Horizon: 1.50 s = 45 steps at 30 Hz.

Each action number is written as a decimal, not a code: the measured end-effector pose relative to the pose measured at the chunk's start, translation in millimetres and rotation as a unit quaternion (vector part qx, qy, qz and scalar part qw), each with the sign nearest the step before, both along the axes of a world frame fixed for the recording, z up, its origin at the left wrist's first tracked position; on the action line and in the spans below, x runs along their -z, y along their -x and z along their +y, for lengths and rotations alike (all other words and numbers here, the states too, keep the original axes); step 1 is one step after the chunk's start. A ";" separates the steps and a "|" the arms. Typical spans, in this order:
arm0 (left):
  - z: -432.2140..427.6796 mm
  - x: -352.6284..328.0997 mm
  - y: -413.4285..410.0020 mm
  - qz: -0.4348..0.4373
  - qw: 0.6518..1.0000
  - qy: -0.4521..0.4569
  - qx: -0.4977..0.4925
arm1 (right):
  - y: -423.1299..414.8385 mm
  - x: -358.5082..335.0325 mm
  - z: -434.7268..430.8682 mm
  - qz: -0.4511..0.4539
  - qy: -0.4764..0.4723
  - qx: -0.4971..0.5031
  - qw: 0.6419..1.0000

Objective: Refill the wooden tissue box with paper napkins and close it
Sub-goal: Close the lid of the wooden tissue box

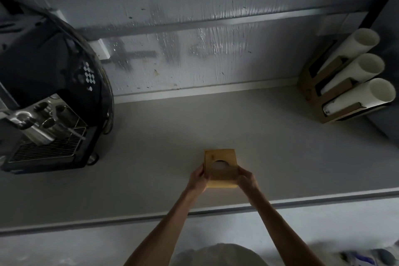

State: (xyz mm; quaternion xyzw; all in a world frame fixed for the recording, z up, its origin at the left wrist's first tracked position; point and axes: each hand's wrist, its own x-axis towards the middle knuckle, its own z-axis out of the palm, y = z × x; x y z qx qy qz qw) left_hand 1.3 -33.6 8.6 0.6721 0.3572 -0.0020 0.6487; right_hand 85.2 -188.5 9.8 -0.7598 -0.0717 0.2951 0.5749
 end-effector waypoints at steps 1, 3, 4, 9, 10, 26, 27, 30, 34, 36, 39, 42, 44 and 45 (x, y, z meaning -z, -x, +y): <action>-4.2 0.1 -4.4 -0.002 1.000 -0.002 0.008 | -3.8 0.2 -6.8 -0.008 0.003 -0.001 1.000; -16.6 -0.3 -17.3 -0.002 1.000 0.002 0.028 | -13.0 -0.7 -24.8 -0.019 0.023 0.017 0.999; -24.7 -0.9 -24.7 -0.004 0.999 0.000 0.045 | -18.0 -1.4 -34.9 -0.026 0.038 0.020 0.999; -70.9 0.2 -56.1 -0.019 0.995 0.005 0.097 | -40.8 -1.3 -80.4 -0.036 0.080 0.079 0.993; -82.0 3.6 -62.8 -0.019 0.995 0.003 0.098 | -45.1 0.0 -90.4 -0.039 0.084 0.089 0.992; -44.0 27.9 -223.1 -0.049 0.999 0.012 0.000 | -200.0 17.3 -40.6 -0.061 0.061 0.137 0.987; -34.9 29.6 -243.0 -0.057 0.998 0.001 -0.019 | -216.8 19.3 -30.9 -0.070 0.058 0.136 0.986; -5.9 38.0 -304.6 -0.078 0.994 -0.010 -0.078 | -276.8 32.0 3.3 -0.108 0.059 0.136 0.983; 27.9 58.6 -374.5 -0.102 0.985 -0.037 -0.134 | -351.2 56.2 41.4 -0.144 0.023 0.136 0.980; 45.8 70.4 -405.8 -0.109 0.982 -0.024 -0.154 | -379.7 63.4 58.1 -0.156 0.002 0.143 0.977; 64.2 78.7 -439.7 -0.097 0.979 0.013 -0.178 | -415.9 73.9 79.0 -0.146 -0.020 0.163 0.976; 74.2 80.8 -458.7 -0.103 0.975 0.019 -0.194 | -445.3 83.1 95.4 -0.136 -0.022 0.175 0.975; 76.6 80.7 -465.9 -0.102 0.973 0.032 -0.206 | -455.3 87.6 98.1 -0.132 -0.021 0.184 0.974; 77.7 77.6 -468.8 -0.101 0.972 0.040 -0.208 | -457.9 85.2 98.6 -0.123 -0.024 0.184 0.975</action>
